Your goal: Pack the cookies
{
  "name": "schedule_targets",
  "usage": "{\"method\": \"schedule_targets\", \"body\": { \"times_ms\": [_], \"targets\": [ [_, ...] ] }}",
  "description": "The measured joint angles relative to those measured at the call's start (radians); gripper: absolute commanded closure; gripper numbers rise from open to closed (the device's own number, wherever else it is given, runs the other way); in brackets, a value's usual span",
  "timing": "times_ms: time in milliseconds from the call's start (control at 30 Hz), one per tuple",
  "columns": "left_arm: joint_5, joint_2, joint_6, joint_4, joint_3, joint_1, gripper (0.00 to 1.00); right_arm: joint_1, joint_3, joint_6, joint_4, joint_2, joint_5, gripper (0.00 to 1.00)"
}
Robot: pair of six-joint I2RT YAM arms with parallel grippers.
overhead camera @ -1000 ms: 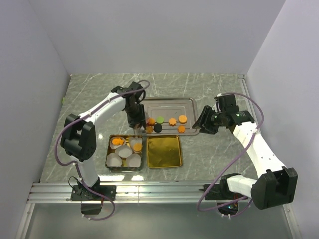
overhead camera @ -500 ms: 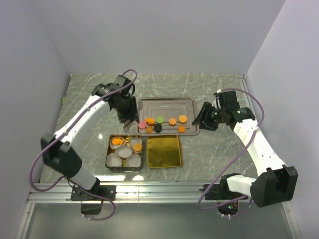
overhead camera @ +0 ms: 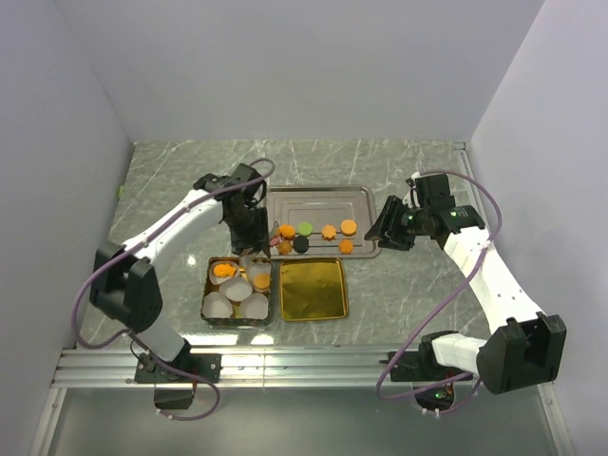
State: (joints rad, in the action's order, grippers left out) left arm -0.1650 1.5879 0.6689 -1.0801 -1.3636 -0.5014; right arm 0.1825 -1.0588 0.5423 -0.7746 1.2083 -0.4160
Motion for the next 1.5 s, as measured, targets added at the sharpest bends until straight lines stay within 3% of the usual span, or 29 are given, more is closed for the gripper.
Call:
{"method": "schedule_targets", "body": {
  "times_ms": [567, 1500],
  "targets": [
    [0.005, 0.259, -0.045, -0.005, -0.248, -0.063, 0.44, 0.000, 0.045, 0.007, 0.003, -0.020, 0.013, 0.46],
    [0.075, 0.375, -0.069, -0.114, -0.304, -0.085, 0.43, -0.006, 0.045, 0.002, 0.003, -0.020, 0.012, 0.46]
  ]
}}
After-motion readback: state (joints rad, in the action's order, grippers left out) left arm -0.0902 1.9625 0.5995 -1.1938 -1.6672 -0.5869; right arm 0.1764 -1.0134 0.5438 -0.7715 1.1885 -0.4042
